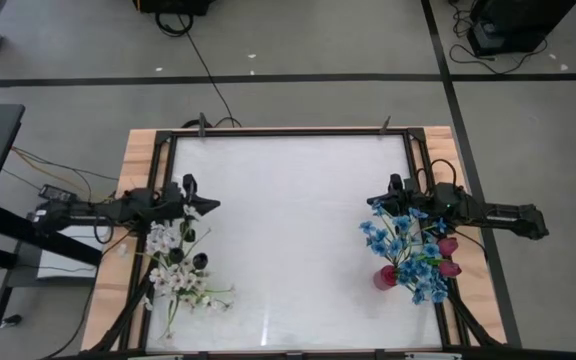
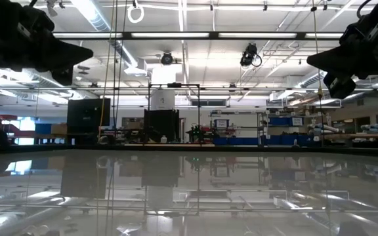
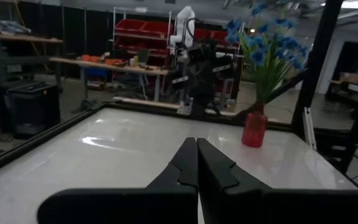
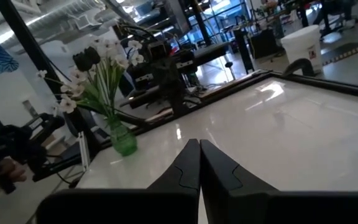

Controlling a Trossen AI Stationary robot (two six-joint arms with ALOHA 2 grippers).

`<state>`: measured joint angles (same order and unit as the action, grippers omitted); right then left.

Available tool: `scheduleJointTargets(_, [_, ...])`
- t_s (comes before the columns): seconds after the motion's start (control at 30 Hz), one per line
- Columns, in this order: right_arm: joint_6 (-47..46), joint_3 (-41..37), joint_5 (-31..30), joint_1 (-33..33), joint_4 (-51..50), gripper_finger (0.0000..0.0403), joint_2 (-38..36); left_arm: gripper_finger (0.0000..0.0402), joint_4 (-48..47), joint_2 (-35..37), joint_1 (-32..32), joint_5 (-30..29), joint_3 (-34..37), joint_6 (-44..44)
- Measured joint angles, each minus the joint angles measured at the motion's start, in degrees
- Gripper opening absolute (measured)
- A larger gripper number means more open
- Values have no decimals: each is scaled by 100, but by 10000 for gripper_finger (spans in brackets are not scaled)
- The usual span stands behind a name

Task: Sort flowers into vase by color
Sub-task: Return to Home Position

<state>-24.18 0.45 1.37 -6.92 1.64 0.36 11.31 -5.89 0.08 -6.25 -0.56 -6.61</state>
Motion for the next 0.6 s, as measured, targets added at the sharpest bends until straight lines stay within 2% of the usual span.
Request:
scheduleJointTargets(0.2, [4,0,15,0,-19,12,0,0,-111,7,278,148,0,114])
scheduleJointTargets(0.47, [348,0,-291,0,-59,12,0,0,-251,2,393,326,0,-58])
scheduleJointTargets(0.6, [557,0,-27,7,-77,9,0,0,-202,4,388,387,2,-90])
